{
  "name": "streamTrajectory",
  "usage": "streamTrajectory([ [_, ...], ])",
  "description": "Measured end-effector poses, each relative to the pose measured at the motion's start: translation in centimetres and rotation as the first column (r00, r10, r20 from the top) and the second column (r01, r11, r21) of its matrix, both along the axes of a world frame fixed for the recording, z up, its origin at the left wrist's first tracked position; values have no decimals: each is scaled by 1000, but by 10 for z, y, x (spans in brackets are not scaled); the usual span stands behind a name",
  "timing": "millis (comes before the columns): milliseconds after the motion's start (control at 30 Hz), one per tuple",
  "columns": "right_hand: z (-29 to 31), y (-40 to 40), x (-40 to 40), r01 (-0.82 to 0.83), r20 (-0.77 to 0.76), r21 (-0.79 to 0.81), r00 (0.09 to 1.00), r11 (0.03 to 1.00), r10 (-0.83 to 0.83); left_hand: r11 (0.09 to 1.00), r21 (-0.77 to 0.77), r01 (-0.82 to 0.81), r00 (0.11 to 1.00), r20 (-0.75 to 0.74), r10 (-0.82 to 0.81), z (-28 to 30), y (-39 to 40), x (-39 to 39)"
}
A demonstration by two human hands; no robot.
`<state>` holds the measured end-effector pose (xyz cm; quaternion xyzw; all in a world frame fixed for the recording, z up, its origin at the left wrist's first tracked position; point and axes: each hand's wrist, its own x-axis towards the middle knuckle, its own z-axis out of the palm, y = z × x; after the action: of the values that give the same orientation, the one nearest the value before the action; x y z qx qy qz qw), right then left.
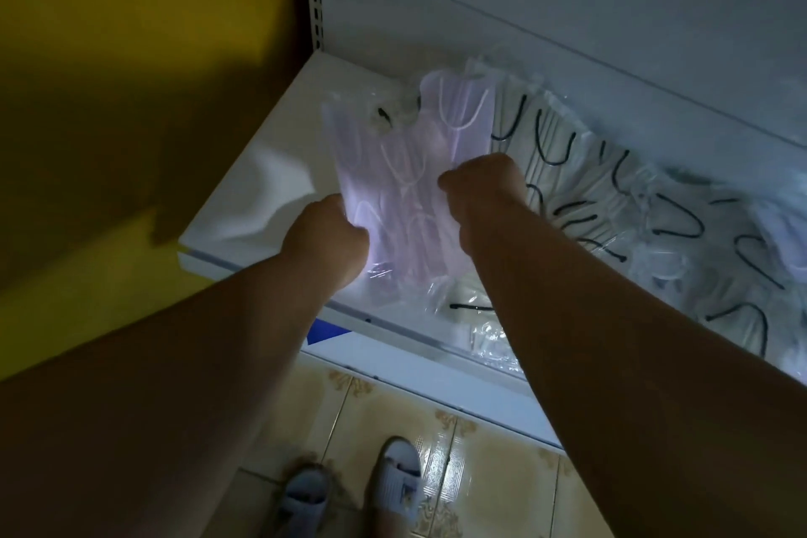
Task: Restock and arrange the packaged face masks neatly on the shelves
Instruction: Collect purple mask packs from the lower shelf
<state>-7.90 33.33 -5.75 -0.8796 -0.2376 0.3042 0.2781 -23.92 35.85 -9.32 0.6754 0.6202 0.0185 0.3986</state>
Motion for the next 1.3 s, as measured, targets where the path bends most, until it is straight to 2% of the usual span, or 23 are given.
streamTrajectory([
  [33,0,-1,-3,22,-71,36,997,999,-19,1000,2,23,1000,-11,-23,0,1,1],
  [100,1,-8,-9,214,-155,119,968,969,-195,999,6,36,999,-1,-36,2,2,1],
  [233,1,-19,-14,154,3,76,988,985,-155,997,-47,-53,988,142,59,2,-2,0],
  [333,-5,-23,-19,152,-106,151,985,977,-137,979,-147,-141,957,232,173,0,-6,-1],
  [433,-8,-27,-26,73,-123,98,991,992,-61,927,-288,-240,881,336,333,3,-6,-2],
  [533,-6,-34,-34,39,-192,124,981,991,-15,867,-402,-296,818,363,447,11,-6,-4],
  [600,-4,-39,-35,82,-230,179,972,980,-39,839,-454,-300,758,420,499,15,-7,-5],
  [667,2,-45,-32,192,-251,249,959,949,-128,817,-504,-280,700,475,533,17,-5,-6],
  [733,8,-52,-24,278,-194,305,955,911,-226,801,-547,-242,656,516,551,18,-3,-7],
  [833,19,-62,-18,377,-207,373,925,848,-320,822,-541,-177,685,532,497,28,-5,-7],
  [967,28,-87,-16,557,-441,404,814,726,-379,874,-465,-140,802,464,376,37,-16,-16],
  [1033,33,-103,-11,659,-584,385,716,646,-382,903,-403,-145,861,399,316,37,-23,-24],
  [1100,39,-116,-2,783,-788,328,536,529,-304,910,-380,-163,871,379,314,37,-29,-30],
  [1133,43,-120,1,829,-866,269,431,491,-254,907,-387,-166,863,389,324,38,-34,-32],
  [1167,44,-124,3,844,-901,224,370,488,-227,899,-412,-149,848,414,331,40,-38,-32],
  [1200,41,-128,2,826,-905,212,368,523,-214,886,-450,-112,836,438,329,37,-43,-30],
  [1233,38,-131,-1,787,-885,216,407,578,-224,870,-490,-51,830,464,310,38,-50,-27],
  [1300,25,-137,-7,654,-780,241,570,717,-258,842,-540,4,825,478,302,40,-67,-18],
])
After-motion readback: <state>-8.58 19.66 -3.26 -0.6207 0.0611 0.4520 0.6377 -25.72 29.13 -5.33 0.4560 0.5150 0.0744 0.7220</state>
